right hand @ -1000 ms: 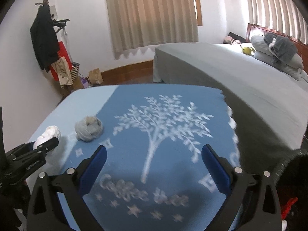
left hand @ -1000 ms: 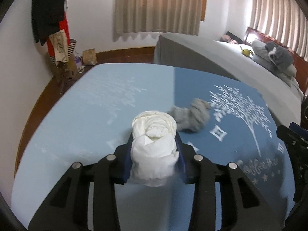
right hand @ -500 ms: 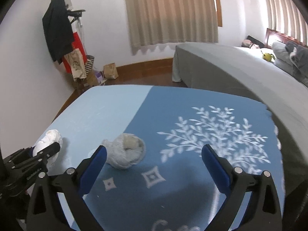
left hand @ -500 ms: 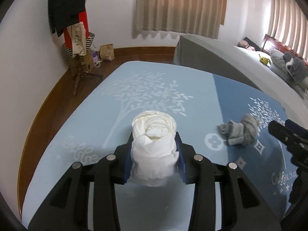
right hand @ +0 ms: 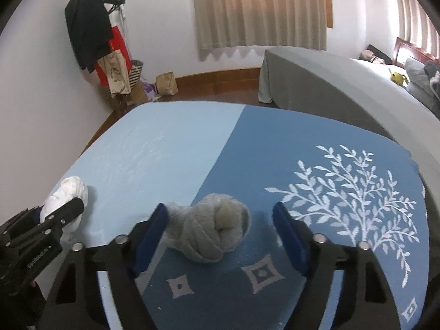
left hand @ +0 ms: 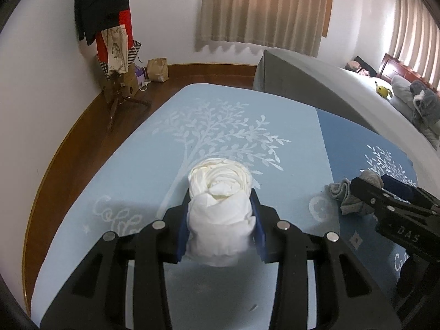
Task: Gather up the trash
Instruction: 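Grasp the grey knotted sock with the right tool while the left tool holds the white bundle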
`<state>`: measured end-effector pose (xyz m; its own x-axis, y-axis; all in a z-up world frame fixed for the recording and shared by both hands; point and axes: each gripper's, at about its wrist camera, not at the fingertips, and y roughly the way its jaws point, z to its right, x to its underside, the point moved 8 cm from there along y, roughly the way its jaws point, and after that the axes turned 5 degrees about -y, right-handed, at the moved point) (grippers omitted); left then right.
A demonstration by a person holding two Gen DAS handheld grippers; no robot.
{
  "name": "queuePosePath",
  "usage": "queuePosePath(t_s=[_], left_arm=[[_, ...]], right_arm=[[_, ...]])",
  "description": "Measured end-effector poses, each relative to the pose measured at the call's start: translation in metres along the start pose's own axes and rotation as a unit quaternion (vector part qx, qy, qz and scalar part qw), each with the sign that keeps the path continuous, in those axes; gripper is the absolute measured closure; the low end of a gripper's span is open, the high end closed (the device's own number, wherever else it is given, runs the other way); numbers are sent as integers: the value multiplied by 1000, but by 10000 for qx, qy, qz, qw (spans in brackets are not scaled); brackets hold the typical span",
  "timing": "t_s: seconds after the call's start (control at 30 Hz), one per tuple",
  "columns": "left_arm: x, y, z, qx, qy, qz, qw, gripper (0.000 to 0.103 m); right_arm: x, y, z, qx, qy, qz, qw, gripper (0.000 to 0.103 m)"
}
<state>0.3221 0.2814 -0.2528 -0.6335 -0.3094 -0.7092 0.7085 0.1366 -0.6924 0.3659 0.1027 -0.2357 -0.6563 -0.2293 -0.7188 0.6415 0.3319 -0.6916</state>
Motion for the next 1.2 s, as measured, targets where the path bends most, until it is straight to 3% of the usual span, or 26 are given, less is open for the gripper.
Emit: queuePosePath(t_s=[0.2, 0.33, 0.67, 1.2], left_arm=[[1, 0, 0, -5, 3, -11, 10000, 66], [0, 0, 1, -10, 30, -25, 10000, 66], [-1, -14, 11, 40, 95, 148, 9998, 65], [11, -57, 69, 450, 402, 256, 9978, 64]], right_arm=[[3, 7, -9, -161, -125, -149, 9997, 54], [4, 9, -8, -195, -71, -161, 9997, 59], [5, -16, 6, -224, 13, 85, 9997, 61], [19, -82, 50, -62, 268, 397, 9988, 61]])
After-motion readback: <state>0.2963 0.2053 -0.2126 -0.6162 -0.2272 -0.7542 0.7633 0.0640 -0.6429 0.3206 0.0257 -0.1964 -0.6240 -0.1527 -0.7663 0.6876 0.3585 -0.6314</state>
